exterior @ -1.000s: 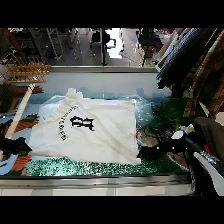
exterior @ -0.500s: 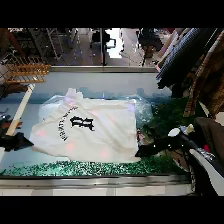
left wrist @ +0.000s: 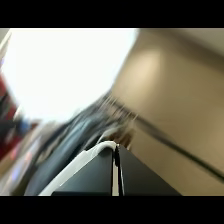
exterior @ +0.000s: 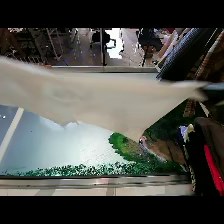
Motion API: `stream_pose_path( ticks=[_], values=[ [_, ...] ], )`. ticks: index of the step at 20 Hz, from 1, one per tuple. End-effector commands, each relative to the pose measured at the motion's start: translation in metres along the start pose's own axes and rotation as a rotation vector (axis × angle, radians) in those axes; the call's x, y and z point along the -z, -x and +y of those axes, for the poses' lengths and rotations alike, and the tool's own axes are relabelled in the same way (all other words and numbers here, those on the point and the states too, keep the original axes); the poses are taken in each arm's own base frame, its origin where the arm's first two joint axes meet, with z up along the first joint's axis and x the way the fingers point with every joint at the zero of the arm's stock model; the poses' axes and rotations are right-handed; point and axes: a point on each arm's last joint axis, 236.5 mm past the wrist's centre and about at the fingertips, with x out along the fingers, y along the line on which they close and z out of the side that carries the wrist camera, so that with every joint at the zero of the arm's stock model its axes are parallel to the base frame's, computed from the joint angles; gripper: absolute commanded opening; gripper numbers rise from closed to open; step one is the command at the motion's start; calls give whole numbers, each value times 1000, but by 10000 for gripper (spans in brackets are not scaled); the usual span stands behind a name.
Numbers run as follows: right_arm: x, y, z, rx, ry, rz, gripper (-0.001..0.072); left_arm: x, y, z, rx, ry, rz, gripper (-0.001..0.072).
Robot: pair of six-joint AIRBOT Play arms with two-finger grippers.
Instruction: Fold the clothes and pants, and hang the long-sleeved shirts on hangers.
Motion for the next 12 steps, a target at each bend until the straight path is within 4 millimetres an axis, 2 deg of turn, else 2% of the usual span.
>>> stream_pose_path(
  ticks=[1, 2, 3, 4, 5, 6, 7, 8, 9, 11, 12],
  values=[
    [-133, 169, 12, 237, 147, -518, 14, -91, 25, -194, 438, -197, -457, 3],
    [-152, 194, 16, 259, 164, -604, 14, -92, 21, -211, 423, -242, -481, 4],
    [-165, 210, 18, 277, 175, -667, 14, -92, 15, -220, 385, -302, -487, 4],
    [-174, 216, 16, 287, 174, -707, 14, -89, 5, -219, 331, -348, -466, 4],
    [-177, 210, 11, 286, 160, -711, 15, -86, -5, -208, 264, -388, -434, 4],
    [-174, 191, 4, 277, 141, -671, 15, -83, -13, -186, 171, -425, -393, 4],
    [-166, 162, -6, 260, 122, -602, 15, -77, -20, -155, 52, -466, -336, 4],
    [-154, 128, -16, 237, 100, -516, 15, -70, -24, -115, -87, -500, -261, 4],
    [-135, 87, -26, 206, 72, -404, 15, -59, -24, -67, -237, -494, -167, 3],
    [-83, 5, -44, 136, 10, -161, 15, -16, -20, 26, -434, -410, 50, 3],
    [-53, -34, -50, 92, -25, -40, 15, 16, -19, 68, -472, -341, 158, 3]
  ],
)
